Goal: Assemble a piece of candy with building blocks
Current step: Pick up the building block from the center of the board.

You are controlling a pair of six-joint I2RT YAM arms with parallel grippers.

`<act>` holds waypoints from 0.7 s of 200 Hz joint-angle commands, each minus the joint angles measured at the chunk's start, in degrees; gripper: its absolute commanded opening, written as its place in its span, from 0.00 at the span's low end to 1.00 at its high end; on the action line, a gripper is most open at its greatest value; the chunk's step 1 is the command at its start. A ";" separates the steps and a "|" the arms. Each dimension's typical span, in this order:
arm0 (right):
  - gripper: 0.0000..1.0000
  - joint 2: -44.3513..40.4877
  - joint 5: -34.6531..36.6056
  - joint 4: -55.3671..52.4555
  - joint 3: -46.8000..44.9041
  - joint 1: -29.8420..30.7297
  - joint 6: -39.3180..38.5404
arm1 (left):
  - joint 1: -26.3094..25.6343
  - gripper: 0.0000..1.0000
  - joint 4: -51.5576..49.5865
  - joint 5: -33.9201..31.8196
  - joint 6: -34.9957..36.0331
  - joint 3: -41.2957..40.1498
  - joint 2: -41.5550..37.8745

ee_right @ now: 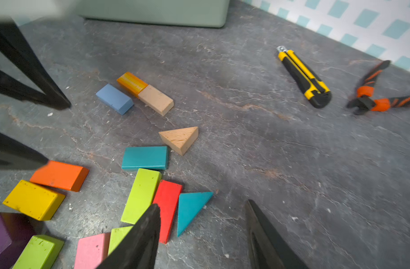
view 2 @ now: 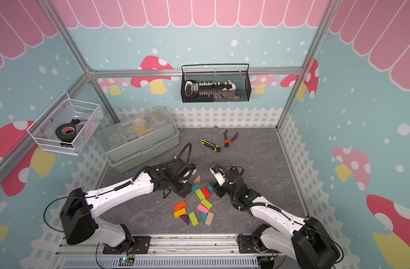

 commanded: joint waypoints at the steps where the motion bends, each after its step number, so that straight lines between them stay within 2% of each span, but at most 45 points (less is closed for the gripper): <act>1: 0.59 -5.09 5.41 4.65 -2.16 -0.41 4.02 | -0.69 0.58 -2.82 2.13 3.56 4.13 4.22; 40: 0.59 -11.34 11.02 5.80 -5.70 -0.40 3.77 | -1.81 0.58 -5.72 -1.29 6.44 9.86 13.18; 73: 0.59 -13.01 10.54 6.09 -6.85 -0.40 3.88 | -1.57 0.58 -6.71 -1.45 9.98 9.83 15.61; 110: 0.59 -12.84 10.32 6.47 -6.90 -0.42 3.61 | 1.99 0.58 -6.48 -0.52 12.40 9.44 17.05; 140: 0.59 -12.62 10.51 6.97 -7.11 -0.41 3.22 | 2.31 0.57 -6.53 0.33 14.36 10.97 20.06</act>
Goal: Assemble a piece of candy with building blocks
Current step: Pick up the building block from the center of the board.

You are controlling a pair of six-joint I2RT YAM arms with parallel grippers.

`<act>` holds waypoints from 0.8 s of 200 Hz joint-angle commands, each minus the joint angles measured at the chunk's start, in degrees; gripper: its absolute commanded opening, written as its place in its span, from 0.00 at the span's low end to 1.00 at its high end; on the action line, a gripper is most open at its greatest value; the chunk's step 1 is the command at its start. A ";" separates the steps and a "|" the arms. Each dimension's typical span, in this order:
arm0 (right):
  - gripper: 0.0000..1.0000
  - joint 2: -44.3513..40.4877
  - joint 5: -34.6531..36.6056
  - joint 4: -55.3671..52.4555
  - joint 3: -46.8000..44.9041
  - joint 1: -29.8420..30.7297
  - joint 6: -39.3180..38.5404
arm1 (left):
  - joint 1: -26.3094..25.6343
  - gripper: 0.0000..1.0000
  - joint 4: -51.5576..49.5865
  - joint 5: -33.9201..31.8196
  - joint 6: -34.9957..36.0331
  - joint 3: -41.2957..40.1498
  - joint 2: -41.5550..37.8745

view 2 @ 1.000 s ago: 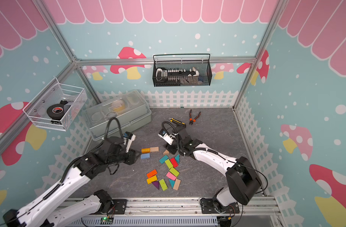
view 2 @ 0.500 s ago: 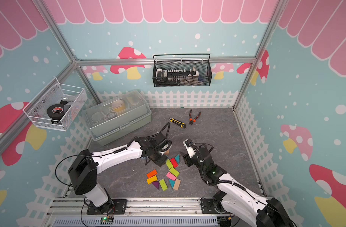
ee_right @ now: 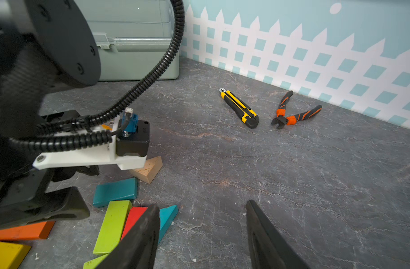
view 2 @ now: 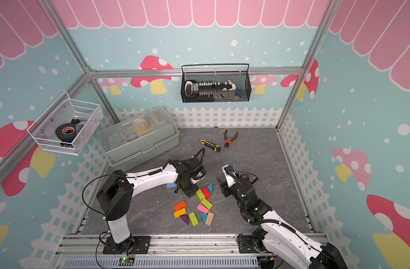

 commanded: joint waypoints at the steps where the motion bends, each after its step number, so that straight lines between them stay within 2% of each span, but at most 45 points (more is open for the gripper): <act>1: 0.59 -0.21 0.81 2.01 -1.12 -0.37 0.80 | 0.20 0.57 -1.03 0.79 3.82 2.13 2.84; 121: 0.60 0.69 1.00 2.87 -1.57 -0.35 -0.08 | 0.98 0.51 -0.28 3.13 6.82 6.93 8.63; 160: 0.60 0.77 1.01 3.11 -1.65 -0.37 -0.12 | 2.18 0.40 -0.31 2.82 7.01 7.46 10.42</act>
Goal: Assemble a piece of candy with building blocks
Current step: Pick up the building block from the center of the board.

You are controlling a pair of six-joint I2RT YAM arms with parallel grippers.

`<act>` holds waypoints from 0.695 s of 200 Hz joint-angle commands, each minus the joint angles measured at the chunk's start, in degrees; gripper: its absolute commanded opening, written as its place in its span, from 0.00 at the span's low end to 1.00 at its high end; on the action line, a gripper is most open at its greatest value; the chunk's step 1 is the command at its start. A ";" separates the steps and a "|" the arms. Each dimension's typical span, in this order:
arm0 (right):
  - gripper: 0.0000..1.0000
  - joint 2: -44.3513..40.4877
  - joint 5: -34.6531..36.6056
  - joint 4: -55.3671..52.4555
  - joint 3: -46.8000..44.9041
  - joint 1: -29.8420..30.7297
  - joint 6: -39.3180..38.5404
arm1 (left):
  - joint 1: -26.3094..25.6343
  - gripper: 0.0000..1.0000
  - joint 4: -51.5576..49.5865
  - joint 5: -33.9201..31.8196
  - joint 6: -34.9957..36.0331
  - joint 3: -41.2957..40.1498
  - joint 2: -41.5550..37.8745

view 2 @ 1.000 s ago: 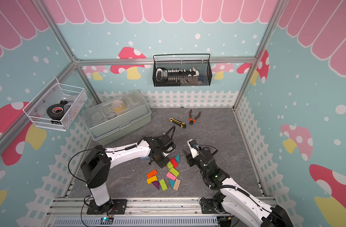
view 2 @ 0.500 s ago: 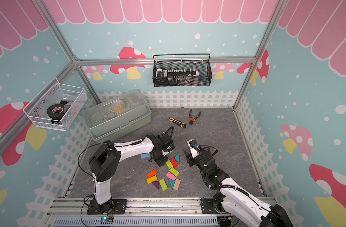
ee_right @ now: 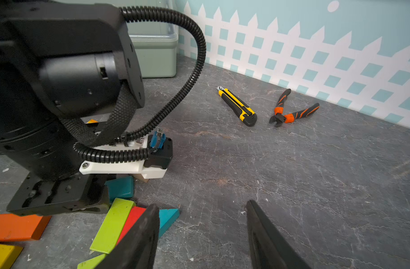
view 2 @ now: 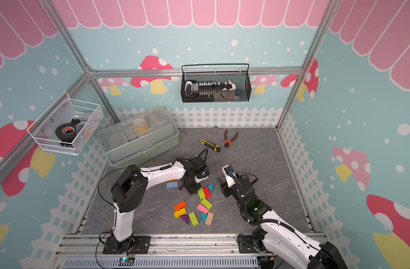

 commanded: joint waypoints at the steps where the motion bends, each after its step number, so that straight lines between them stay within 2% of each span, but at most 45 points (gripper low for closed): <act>1: 0.60 0.21 0.31 1.86 -0.80 -0.37 0.15 | 1.11 0.40 -0.13 0.86 1.68 1.34 2.06; 33: 0.60 0.45 0.04 2.03 -0.87 -0.35 0.22 | 1.35 0.32 0.00 2.91 2.28 1.85 1.75; 65: 0.60 0.52 -0.05 2.29 -0.88 -0.33 0.21 | 1.35 0.18 -0.34 2.13 4.20 0.29 -0.62; 105: 0.60 1.05 -0.28 2.88 -1.06 -0.37 0.49 | 1.35 0.11 -2.96 -4.83 7.66 -1.87 -5.78; 139: 0.60 1.53 -0.44 3.27 -1.15 -0.34 0.59 | 1.59 0.09 -2.63 -8.33 15.63 -5.12 -10.71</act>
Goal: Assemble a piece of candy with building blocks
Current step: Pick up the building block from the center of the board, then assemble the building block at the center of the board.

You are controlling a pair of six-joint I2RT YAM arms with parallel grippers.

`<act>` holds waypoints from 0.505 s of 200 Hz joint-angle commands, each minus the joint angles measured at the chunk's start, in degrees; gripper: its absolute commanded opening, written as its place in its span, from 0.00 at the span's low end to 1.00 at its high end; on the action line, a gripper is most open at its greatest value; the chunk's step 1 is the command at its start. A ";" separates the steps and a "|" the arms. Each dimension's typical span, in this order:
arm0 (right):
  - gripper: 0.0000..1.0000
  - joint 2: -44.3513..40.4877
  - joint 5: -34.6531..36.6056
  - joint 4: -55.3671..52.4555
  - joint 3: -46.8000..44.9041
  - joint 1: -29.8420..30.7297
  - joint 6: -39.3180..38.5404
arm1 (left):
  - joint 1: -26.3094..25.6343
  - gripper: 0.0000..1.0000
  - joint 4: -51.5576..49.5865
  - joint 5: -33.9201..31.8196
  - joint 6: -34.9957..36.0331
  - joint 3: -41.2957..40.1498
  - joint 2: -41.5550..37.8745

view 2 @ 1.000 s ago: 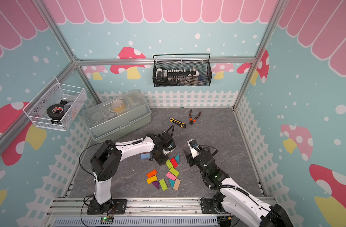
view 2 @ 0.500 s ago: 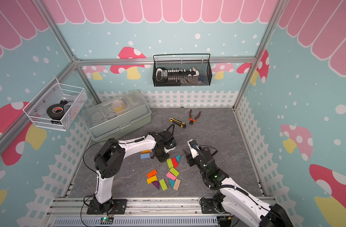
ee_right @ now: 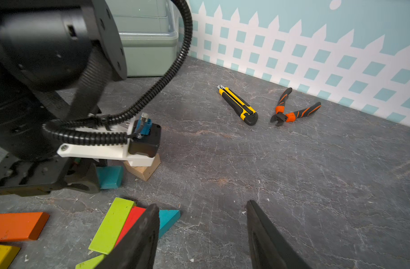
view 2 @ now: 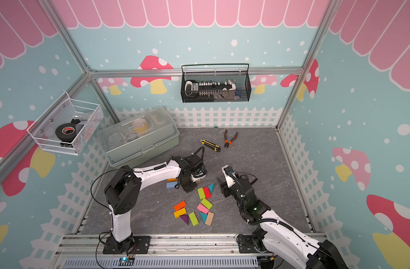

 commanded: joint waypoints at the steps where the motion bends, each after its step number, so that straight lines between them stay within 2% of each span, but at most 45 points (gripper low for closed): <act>1: 0.60 0.33 -0.38 1.72 -0.67 -0.36 0.60 | 0.43 0.09 -1.06 -4.31 8.04 -1.71 -4.22; 7: 0.60 0.43 -0.50 1.85 -0.67 -0.35 0.53 | 0.58 0.09 -0.88 -5.20 11.14 -1.92 -4.56; 61: 0.60 0.62 -0.42 1.99 -0.84 -0.34 0.48 | 3.73 0.09 -0.60 -3.39 19.02 -2.18 -4.17; 101: 0.60 0.97 -0.56 2.07 -0.85 -0.32 0.51 | 4.69 0.09 -0.45 -1.81 21.60 -1.12 -0.99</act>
